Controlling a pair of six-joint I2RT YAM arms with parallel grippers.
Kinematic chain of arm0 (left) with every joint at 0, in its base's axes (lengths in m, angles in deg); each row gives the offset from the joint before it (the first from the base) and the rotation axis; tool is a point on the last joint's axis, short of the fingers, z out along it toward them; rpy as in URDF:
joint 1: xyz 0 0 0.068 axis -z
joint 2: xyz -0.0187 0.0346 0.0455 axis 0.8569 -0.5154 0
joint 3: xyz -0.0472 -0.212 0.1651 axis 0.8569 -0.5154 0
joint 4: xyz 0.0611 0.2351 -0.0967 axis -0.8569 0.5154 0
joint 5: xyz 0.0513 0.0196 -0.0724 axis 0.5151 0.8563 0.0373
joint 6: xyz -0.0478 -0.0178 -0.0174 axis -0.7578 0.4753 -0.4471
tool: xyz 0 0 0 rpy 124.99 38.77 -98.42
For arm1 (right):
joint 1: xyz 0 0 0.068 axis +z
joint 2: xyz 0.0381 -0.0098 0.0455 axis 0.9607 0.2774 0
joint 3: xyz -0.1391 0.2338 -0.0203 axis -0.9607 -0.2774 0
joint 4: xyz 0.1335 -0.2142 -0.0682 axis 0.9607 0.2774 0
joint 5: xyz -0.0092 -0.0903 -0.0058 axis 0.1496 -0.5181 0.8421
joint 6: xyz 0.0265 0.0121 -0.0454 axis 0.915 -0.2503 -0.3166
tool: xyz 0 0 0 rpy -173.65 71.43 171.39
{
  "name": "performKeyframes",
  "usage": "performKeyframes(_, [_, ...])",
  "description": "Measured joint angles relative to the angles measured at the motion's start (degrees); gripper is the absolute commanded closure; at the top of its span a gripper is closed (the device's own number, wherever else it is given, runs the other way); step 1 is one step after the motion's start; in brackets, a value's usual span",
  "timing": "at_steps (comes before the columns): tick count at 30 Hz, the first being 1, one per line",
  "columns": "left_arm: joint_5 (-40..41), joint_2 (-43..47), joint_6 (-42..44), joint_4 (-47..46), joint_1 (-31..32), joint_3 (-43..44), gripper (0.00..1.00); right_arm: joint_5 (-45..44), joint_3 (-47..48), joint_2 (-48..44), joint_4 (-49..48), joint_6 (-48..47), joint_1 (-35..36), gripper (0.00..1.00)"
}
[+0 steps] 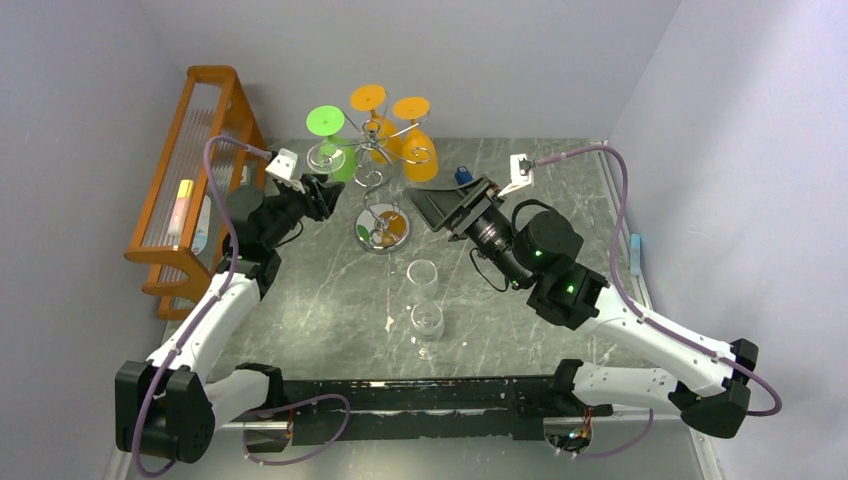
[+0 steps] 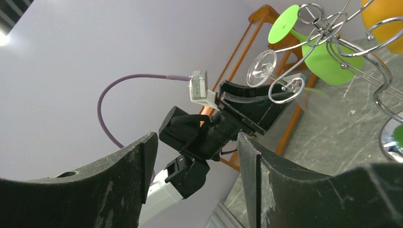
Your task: Place the wine glass upside down on the wine glass rack
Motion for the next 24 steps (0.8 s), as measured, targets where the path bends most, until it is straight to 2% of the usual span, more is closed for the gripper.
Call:
performKeyframes(7, [2.78,3.76,-3.76,0.39,0.09,-2.12,0.31,-0.04,-0.42,-0.04,1.33,0.13,0.0,0.34])
performKeyframes(17, [7.41,17.42,-10.56,9.01,0.59,-5.97,0.19,-1.86,-3.04,-2.45,5.79,-0.57,-0.02,0.31])
performKeyframes(24, [9.22,26.27,-15.82,17.86,0.7,-6.25,0.19,-5.68,-5.66,-5.18,13.4,-4.11,-0.02,0.3])
